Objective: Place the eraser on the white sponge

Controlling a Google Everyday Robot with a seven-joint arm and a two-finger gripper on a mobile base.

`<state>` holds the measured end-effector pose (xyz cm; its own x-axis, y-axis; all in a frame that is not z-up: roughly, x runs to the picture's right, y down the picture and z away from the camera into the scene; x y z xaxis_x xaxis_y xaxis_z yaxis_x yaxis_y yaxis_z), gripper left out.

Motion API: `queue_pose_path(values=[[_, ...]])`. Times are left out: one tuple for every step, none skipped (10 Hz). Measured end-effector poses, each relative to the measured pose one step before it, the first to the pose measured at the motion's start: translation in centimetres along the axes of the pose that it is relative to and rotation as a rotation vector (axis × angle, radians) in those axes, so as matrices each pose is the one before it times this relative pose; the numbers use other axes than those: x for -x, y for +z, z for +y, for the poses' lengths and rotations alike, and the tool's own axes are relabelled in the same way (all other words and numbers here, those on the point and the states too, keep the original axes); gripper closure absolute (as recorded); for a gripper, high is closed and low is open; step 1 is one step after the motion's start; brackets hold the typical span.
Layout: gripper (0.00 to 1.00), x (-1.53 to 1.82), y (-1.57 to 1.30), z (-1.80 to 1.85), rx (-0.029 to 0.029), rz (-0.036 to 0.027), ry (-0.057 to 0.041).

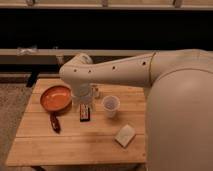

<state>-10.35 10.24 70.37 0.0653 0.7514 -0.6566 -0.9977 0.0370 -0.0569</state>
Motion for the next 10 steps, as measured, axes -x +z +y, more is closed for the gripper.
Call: queue_pose_path(values=[[0.35,0.013,-0.001,-0.015,-0.00012,-0.00028,0.00019],[0.35,0.042,0.022,0.062,0.00028,0.00011,-0.00083],[0.35,0.467,0.398,0.108,-0.00284,-0.00111,-0.01347],[0.35,0.892,1.021,0.488,-0.00392,-0.00441,-0.01693],[0.35,0.768,1.060,0.814,0.00559,-0.00662,-0.01558],[0.35,0.989,1.635,0.821,0.00556,-0.00790,-0.01955],[0.35,1.122,1.882,0.479,0.00621,-0.00728,-0.01803],[0.35,1.022,1.589,0.255,0.00467,-0.00660,-0.01493],[0.35,1.061,1.509,0.224,-0.00076,-0.00484,-0.01831],[0.35,0.497,0.691,0.219,0.00041,-0.00023,-0.01100]])
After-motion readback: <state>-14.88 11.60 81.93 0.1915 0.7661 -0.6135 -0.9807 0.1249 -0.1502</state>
